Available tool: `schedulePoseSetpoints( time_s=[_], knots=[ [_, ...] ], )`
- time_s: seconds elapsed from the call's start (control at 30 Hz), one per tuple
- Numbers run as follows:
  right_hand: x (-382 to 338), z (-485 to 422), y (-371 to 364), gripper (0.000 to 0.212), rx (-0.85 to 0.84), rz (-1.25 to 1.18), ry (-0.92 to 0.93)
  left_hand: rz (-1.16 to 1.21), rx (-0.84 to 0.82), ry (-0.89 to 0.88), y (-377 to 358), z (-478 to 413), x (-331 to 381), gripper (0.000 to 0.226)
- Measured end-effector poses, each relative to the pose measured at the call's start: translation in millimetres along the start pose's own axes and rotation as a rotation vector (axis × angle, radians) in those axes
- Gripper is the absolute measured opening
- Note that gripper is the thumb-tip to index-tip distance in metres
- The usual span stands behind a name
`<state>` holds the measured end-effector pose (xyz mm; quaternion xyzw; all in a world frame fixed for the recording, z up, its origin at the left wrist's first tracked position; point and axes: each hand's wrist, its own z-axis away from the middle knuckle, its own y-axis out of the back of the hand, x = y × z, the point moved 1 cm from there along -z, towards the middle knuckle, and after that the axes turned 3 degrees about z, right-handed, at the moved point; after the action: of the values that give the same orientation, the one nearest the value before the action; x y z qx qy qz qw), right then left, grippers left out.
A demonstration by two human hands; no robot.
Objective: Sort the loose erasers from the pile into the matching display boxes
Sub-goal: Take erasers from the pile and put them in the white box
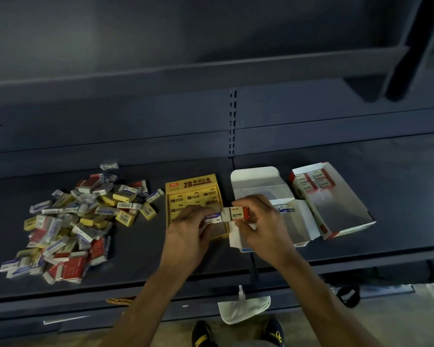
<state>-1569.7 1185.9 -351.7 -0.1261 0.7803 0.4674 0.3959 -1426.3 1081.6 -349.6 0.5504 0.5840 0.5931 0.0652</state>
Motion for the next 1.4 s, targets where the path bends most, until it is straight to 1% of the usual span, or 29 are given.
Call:
schedulePoseSetpoints(
  time_s=[0.1,0.4,0.57,0.67,0.8,0.97,1.07,1.17,1.2,1.27,1.3,1.4],
  knots=[
    [9.7,1.2,10.3,0.031,0.007,0.021,-0.014,0.024,-0.008,0.003,-9.1,-3.4,8.8,0.030],
    [34.8,5.2,35.2,0.030,0.039,0.081,-0.038,-0.006,-0.029,-0.013,-30.6,-13.6,31.5,0.030],
    [46.3,6.8,52.5,0.030,0.064,0.126,-0.045,0.014,-0.025,-0.007,-42.5,-22.1,44.7,0.021],
    [56.8,6.7,66.0,0.026,0.081,0.135,-0.056,0.046,-0.038,0.008,-51.6,-26.8,54.2,0.024],
    [67.9,2.9,90.7,0.021,0.127,0.216,-0.059,0.059,-0.056,0.007,-64.5,-33.1,66.9,0.039],
    [89.4,-3.8,118.2,0.026,0.109,0.266,-0.124,0.032,-0.046,0.009,-77.5,-38.0,80.5,0.041],
    [104.6,-8.1,126.2,0.033,0.038,0.388,-0.133,0.012,-0.042,0.022,-82.6,-39.2,88.1,0.044],
    [114.3,-11.5,129.5,0.038,-0.065,0.486,-0.211,0.007,-0.055,0.049,-87.2,-38.6,93.9,0.043],
    [115.2,-12.6,129.8,0.038,-0.092,0.494,-0.219,0.000,-0.055,0.054,-88.2,-37.9,95.2,0.038],
    [116.6,-15.6,128.4,0.039,-0.138,0.506,-0.202,-0.019,-0.042,0.056,-90.5,-36.5,97.1,0.022],
    [116.4,-17.8,127.2,0.039,-0.158,0.516,-0.190,-0.028,-0.038,0.054,-91.8,-35.7,97.9,0.020],
    [116.7,-24.2,123.2,0.042,-0.197,0.559,-0.175,-0.045,-0.049,0.052,-94.9,-32.3,99.6,0.028]
  ],
)
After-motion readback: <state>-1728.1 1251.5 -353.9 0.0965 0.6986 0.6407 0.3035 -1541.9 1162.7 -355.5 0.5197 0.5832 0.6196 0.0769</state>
